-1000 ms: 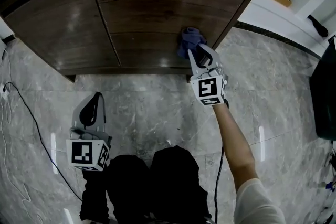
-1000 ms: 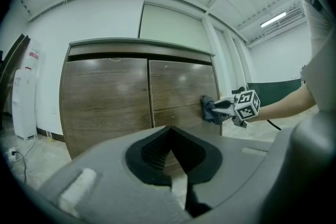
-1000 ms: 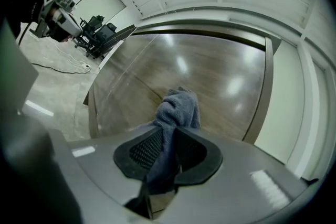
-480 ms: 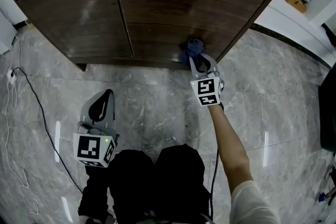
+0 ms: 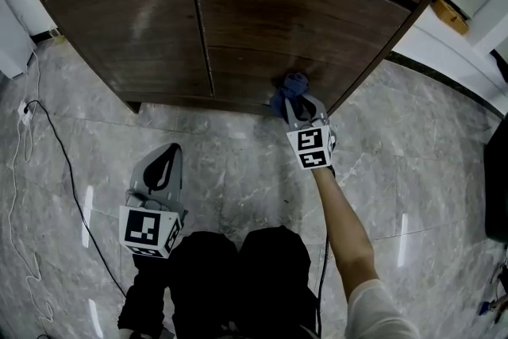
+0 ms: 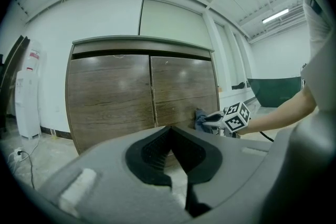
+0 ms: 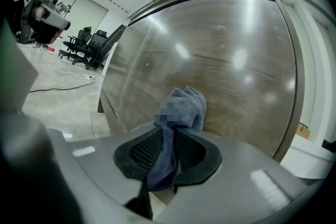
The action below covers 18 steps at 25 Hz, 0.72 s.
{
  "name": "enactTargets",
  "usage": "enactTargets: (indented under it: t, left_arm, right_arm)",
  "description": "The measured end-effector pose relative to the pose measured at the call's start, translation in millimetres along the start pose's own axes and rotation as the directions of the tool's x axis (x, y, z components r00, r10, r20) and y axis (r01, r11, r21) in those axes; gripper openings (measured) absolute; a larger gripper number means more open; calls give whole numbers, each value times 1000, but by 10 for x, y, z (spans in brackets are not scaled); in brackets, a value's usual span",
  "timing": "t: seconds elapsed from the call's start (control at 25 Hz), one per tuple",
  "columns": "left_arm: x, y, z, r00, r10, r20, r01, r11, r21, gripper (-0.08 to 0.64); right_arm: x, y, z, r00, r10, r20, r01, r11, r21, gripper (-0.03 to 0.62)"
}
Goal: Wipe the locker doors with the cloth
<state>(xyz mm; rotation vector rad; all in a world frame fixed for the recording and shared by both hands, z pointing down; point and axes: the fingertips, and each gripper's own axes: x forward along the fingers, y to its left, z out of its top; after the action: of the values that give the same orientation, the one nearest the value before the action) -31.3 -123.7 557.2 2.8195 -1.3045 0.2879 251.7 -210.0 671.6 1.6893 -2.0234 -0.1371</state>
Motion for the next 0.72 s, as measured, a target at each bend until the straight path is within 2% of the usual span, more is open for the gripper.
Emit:
enactTargets:
  t: [0.12, 0.28, 0.72]
  left_arm:
    - [-23, 9, -13, 1000, 1, 5, -1, 1000, -10, -2]
    - [-60, -16, -36, 1000, -10, 5, 11, 1000, -19, -2]
    - [-127, 34, -13, 999, -12, 30, 13, 999, -41, -2]
  right_arm:
    - [-20, -42, 336, 999, -1, 50, 0, 1000, 2, 75]
    - [-69, -95, 598, 997, -9, 81, 7, 1000, 18, 75]
    - [-267, -387, 1598, 971, -98, 218, 88, 995, 51, 74]
